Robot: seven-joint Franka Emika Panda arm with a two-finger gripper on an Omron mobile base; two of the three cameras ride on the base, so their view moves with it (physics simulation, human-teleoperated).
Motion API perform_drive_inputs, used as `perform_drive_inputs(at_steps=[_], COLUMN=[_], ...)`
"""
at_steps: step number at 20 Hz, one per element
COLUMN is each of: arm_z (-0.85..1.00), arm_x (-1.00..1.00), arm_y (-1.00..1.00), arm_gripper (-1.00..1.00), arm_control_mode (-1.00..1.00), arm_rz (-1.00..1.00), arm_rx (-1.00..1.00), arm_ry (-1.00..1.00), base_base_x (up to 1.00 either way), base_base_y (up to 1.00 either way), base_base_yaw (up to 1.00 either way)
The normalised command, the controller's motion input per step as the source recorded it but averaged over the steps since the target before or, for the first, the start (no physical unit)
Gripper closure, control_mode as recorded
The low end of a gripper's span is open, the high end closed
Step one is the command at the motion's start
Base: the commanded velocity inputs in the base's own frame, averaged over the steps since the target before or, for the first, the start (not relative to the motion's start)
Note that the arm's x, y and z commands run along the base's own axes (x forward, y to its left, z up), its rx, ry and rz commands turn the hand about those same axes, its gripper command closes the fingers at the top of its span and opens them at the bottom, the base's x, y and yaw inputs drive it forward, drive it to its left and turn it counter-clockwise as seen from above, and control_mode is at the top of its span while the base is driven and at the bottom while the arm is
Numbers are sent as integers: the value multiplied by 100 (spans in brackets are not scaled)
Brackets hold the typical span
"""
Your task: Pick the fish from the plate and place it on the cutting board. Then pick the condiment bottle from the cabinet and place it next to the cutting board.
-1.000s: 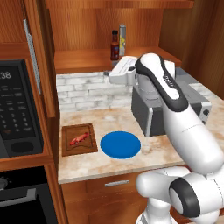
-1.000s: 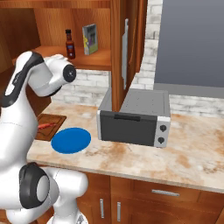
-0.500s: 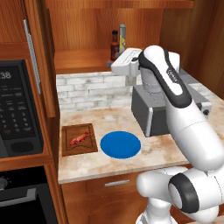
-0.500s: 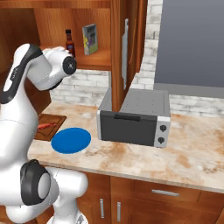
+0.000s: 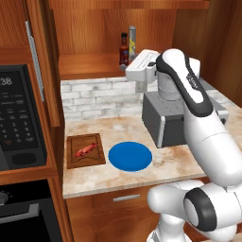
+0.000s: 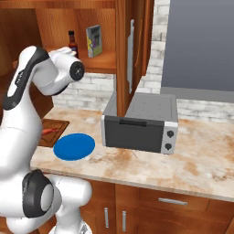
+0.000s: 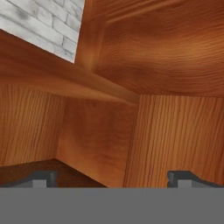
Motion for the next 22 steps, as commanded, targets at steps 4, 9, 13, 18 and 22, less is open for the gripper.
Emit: perform_drive_inputs(at_steps=[4, 9, 13, 18, 22], arm_z=[7, 9, 2, 0, 9], arm_x=[1, 8, 16, 22, 21], arm_y=[-12, -7, -15, -19, -17], arm_gripper=[-100, -100, -100, -100, -100], arm_control_mode=[-100, -100, -100, -100, -100], arm_rz=[-3, -2, -4, -4, -4], arm_rx=[0, 0, 0, 0, 0], arm_ry=[-7, -3, 0, 0, 0], base_base_x=[0, 0, 0, 0, 0], base_base_y=[0, 0, 0, 0, 0], base_base_yaw=[0, 0, 0, 0, 0])
